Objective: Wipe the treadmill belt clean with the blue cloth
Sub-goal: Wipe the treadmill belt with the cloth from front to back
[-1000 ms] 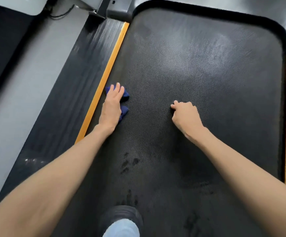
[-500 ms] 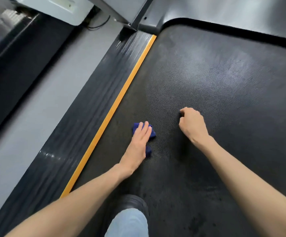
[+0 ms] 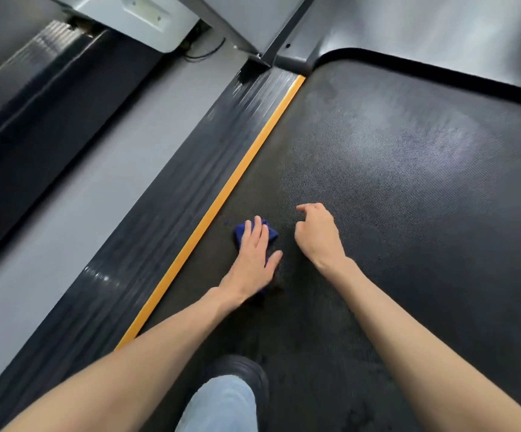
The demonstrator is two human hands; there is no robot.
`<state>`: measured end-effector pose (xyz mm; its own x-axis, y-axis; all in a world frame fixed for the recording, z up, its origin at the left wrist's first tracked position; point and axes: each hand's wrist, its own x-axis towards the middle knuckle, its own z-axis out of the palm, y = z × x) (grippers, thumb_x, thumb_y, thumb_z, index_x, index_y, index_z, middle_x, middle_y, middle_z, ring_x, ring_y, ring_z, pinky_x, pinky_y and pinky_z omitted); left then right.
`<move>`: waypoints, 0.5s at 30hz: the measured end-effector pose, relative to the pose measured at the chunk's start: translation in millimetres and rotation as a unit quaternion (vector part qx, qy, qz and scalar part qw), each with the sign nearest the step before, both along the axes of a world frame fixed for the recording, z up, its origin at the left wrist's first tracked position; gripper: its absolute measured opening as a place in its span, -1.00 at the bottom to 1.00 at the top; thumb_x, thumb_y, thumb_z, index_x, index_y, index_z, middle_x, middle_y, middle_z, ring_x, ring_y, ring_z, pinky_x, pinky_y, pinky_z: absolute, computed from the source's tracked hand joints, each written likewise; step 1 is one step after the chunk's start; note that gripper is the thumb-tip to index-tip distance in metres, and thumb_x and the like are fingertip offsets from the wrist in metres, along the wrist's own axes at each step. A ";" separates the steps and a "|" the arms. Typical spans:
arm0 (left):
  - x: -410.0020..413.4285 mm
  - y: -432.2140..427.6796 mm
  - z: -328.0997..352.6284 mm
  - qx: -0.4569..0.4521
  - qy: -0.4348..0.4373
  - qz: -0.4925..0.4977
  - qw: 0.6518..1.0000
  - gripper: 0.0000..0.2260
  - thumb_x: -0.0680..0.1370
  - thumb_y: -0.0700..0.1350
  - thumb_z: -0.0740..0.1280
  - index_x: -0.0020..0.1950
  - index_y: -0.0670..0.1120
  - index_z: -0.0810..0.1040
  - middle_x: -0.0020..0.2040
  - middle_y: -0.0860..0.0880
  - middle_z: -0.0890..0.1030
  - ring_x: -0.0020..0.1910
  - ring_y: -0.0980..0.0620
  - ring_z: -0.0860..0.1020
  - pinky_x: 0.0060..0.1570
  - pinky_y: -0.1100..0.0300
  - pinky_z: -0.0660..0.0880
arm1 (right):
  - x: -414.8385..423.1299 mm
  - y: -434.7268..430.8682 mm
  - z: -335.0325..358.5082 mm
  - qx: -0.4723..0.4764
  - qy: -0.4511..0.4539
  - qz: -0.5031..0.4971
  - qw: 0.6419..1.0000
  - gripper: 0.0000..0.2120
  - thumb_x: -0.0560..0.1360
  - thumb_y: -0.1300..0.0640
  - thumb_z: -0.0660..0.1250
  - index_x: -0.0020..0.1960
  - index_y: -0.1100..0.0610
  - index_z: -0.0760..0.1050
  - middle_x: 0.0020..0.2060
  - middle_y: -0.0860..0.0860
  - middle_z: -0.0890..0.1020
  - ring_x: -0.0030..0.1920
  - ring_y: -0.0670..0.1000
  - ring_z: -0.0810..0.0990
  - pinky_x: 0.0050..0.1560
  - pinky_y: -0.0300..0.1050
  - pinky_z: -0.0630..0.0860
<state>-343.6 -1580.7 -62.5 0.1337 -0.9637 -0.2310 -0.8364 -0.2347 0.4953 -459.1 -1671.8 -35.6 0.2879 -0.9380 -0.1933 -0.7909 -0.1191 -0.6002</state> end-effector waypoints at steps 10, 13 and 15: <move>84.6 37.2 45.1 0.053 -0.227 0.043 0.971 -0.46 0.49 -0.31 0.21 0.47 -0.22 0.20 0.50 -0.17 0.17 0.46 -0.10 0.20 0.47 0.03 0.09 | 70.0 71.9 -22.2 -0.050 0.143 0.173 0.973 -0.34 0.53 -0.17 0.14 0.49 0.15 0.06 0.46 0.20 0.12 0.47 0.17 0.07 0.44 0.06 0.08; 93.7 64.2 35.5 0.011 -0.265 0.019 0.964 -0.51 0.42 -0.36 0.26 0.35 -0.19 0.42 0.40 -0.15 0.39 0.38 -0.09 0.35 0.46 -0.04 0.07 | 66.3 73.5 -34.4 -0.092 0.154 0.201 0.963 -0.37 0.54 0.16 0.15 0.50 0.18 -0.07 0.48 0.22 0.02 0.50 0.16 -0.05 0.47 0.03 -0.05; 95.9 75.6 26.7 -0.034 -0.281 -0.020 0.959 -0.55 0.31 -0.38 0.37 0.18 -0.16 0.59 0.22 -0.11 0.57 0.23 -0.07 0.52 0.38 -0.05 0.22 | 55.1 48.5 -38.6 -0.127 0.121 0.243 0.954 -0.36 0.51 0.29 0.12 0.51 0.16 -0.06 0.49 0.20 0.01 0.50 0.15 -0.07 0.48 0.01 -0.08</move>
